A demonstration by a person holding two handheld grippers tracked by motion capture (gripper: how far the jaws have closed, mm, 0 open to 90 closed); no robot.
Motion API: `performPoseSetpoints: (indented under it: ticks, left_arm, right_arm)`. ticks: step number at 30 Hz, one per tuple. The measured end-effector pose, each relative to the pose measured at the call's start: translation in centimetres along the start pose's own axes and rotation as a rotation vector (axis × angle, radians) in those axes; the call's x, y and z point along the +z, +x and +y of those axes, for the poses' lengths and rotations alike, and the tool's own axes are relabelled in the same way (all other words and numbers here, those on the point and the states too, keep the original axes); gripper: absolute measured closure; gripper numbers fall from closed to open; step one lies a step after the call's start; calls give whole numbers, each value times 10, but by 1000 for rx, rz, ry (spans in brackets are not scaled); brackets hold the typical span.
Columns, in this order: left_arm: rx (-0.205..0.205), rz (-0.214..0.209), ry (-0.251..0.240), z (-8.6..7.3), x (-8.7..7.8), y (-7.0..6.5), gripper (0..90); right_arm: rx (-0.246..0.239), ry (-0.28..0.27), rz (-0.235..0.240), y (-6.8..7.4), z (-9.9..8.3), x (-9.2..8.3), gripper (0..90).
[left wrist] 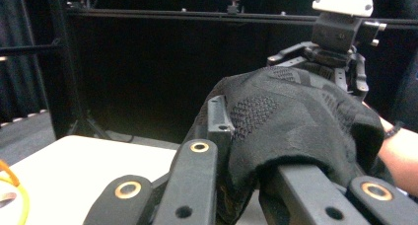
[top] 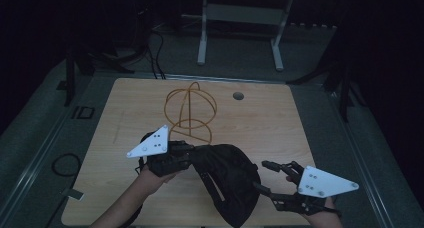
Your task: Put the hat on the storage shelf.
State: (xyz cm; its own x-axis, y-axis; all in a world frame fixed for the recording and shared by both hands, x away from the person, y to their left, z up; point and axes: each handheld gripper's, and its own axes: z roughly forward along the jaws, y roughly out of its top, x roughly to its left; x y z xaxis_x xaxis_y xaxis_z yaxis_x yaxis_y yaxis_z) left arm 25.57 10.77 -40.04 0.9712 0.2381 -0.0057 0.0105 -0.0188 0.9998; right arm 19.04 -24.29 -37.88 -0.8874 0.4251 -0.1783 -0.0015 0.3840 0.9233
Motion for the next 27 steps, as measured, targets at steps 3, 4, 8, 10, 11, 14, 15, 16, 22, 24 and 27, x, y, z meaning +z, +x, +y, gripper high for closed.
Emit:
performPoseSetpoints:
  ticks: [3,4,8,10,11,14,15,16,22,24,27]
  left_arm:
    - [5,-14,2,0,2,1,877]
    - [0,-19,3,0,2,1,878]
    - [-13,-4,-9,0,2,4,877]
    - [-16,-7,-6,0,2,5,877]
    - [-19,-6,-10,0,3,5,878]
    - [-20,-11,-9,1,5,4,877]
    - [-20,-16,-8,2,6,3,877]
    - [-15,-5,-1,2,6,3,877]
    - [-3,40,47,1,8,6,875]
    - [12,56,66,1,10,5,874]
    - [28,86,99,1,13,4,873]
  right_arm:
    - [-63,23,38,4,8,15,430]
    - [-76,30,49,4,9,20,435]
    - [-115,39,60,6,11,28,531]
    - [-127,36,61,7,10,29,591]
    - [-131,37,53,8,10,29,634]
    - [-136,48,62,9,9,30,744]
    - [-138,55,66,9,9,30,791]
    - [-138,57,72,9,8,30,827]
    - [-104,40,35,8,7,28,884]
    - [-82,28,39,6,6,26,885]
    - [-59,12,46,4,5,23,885]
